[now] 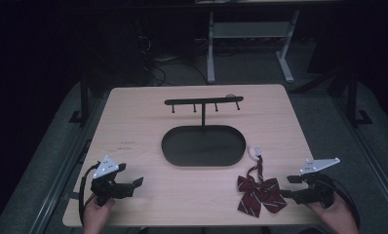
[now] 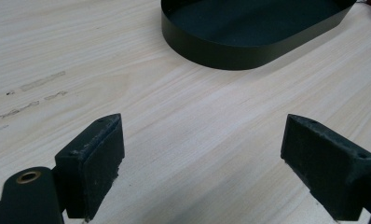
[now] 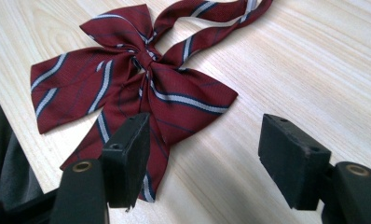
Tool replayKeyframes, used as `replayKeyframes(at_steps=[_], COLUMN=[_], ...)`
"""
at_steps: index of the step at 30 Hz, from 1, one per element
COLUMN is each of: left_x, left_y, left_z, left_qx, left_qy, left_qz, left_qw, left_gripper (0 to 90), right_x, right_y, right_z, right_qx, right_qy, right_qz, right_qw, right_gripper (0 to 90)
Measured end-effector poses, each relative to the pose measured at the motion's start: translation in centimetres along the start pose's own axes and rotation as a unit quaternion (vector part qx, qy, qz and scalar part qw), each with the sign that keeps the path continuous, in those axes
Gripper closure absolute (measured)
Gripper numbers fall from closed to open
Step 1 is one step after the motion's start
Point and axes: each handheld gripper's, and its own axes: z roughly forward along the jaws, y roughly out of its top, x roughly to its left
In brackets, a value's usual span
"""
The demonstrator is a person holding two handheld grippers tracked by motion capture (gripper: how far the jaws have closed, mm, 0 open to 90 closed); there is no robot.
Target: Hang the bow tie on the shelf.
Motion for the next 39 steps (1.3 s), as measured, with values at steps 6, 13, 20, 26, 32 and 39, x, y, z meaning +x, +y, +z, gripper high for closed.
replayKeyframes(at_steps=[6, 13, 20, 26, 32, 39], left_x=[0.0, 0.0, 0.0, 0.0, 0.1, 0.2], left_y=[-0.2, -0.2, -0.4, -0.3, -0.3, -0.3], left_z=[0.0, 0.0, -0.4, -0.4, -0.6, -0.7], left_qx=[-0.004, -0.005, -0.013, -0.013, -0.015, -0.017], left_qy=[0.001, -0.001, 0.004, 0.004, 0.007, 0.007], left_qz=[-0.009, -0.01, -0.018, -0.015, -0.016, -0.016], left_qw=[1.0, 0.9999, 0.9998, 0.9998, 0.9997, 0.9997], left_gripper=[13.1, 13.1, 13.1, 13.1, 13.1, 13.1], right_x=[0.3, 0.7, 1.3, 1.2, 1.4, 1.7], right_y=[0.4, 1.2, 2.7, 3.8, 5.6, 7.2], right_z=[0.3, 0.3, 0.0, -0.4, -0.3, 0.2], right_qx=[0.003, 0.003, 0.004, 0.0, 0.005, 0.013], right_qy=[0.006, 0.001, -0.005, -0.003, -0.003, -0.002], right_qz=[-0.001, -0.008, -0.017, -0.014, -0.028, -0.039], right_qw=[1.0, 1.0, 0.9998, 0.9999, 0.9996, 0.9991], right_gripper=[33.4, 31.9, 31.9, 32.0, 32.5, 32.6])
